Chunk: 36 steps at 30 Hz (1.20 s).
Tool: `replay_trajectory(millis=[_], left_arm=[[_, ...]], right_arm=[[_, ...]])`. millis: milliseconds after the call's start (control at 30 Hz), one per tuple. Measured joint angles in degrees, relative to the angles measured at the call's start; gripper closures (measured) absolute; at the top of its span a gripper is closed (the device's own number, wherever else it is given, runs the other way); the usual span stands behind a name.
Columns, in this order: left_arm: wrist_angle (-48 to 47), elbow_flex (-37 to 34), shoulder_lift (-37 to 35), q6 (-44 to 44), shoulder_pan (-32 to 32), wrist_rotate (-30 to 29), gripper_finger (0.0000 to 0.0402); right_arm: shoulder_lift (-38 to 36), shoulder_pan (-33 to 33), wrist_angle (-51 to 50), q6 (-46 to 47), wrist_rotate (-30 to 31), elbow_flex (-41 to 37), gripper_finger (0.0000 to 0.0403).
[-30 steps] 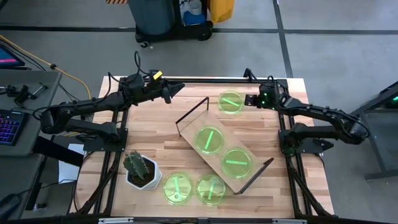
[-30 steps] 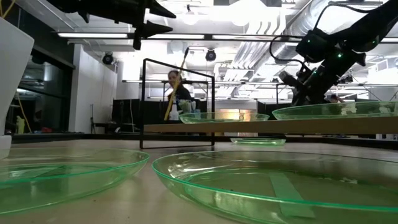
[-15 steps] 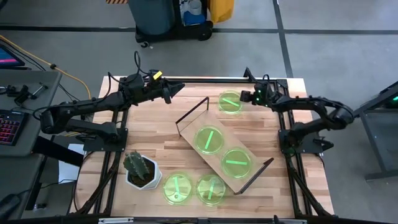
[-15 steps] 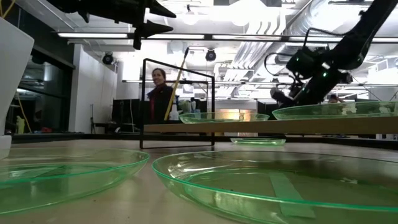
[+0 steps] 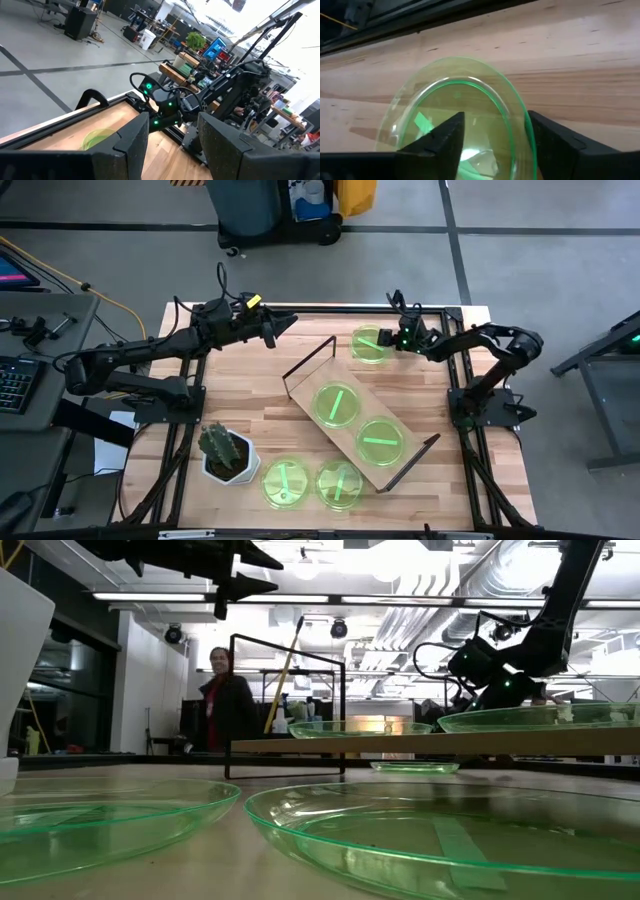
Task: Place and stack plates onto a shelf
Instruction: Stack the top center transparent green plate on top of the left transparent green plate on the shelf
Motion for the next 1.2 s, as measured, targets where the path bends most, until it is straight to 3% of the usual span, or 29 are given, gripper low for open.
replay_trajectory(millis=[67, 233, 367, 533, 600, 867, 1000, 1200], left_arm=[[0.0, 0.0, 0.0, 0.0, 0.02, 0.0, 0.0241], [-0.04, 0.0, 0.0, 0.58, 0.02, 0.0, 0.0241], [-0.01, 0.0, 0.0, 1.07, 0.02, 0.0, 0.0241], [0.06, 0.0, 0.0, 1.07, 0.02, -0.01, 0.0241], [0.06, 0.0, 0.0, 1.05, 0.02, -0.02, 0.0241], [0.09, 0.0, 0.0, 0.96, 0.02, -0.02, 0.0241], [0.09, 0.0, 0.0, 1.0, 0.02, -0.04, 0.0241], [0.09, 0.0, 0.0, 1.03, 0.04, -0.08, 0.0241]], right_arm=[[0.07, 0.63, -0.78, -0.07, 1.63, 0.0, 0.0233], [0.2, 0.69, -1.82, 0.01, 2.28, -0.13, 0.0382], [-0.91, -0.25, -1.76, 1.49, -2.59, -0.2, 0.0395], [-4.03, -1.5, 2.24, 0.55, -16.38, -0.51, 0.0402], [-5.34, -2.06, 3.59, 0.61, -18.9, -0.33, 0.0402], [-9.35, -4.55, 5.55, 1.6, -23.93, -0.44, 0.0403], [-13.29, -6.31, 5.69, 1.28, -24.41, -0.44, 0.0403], [-20.75, -6.39, 4.81, -0.3, -30.22, -0.39, 0.0403]])
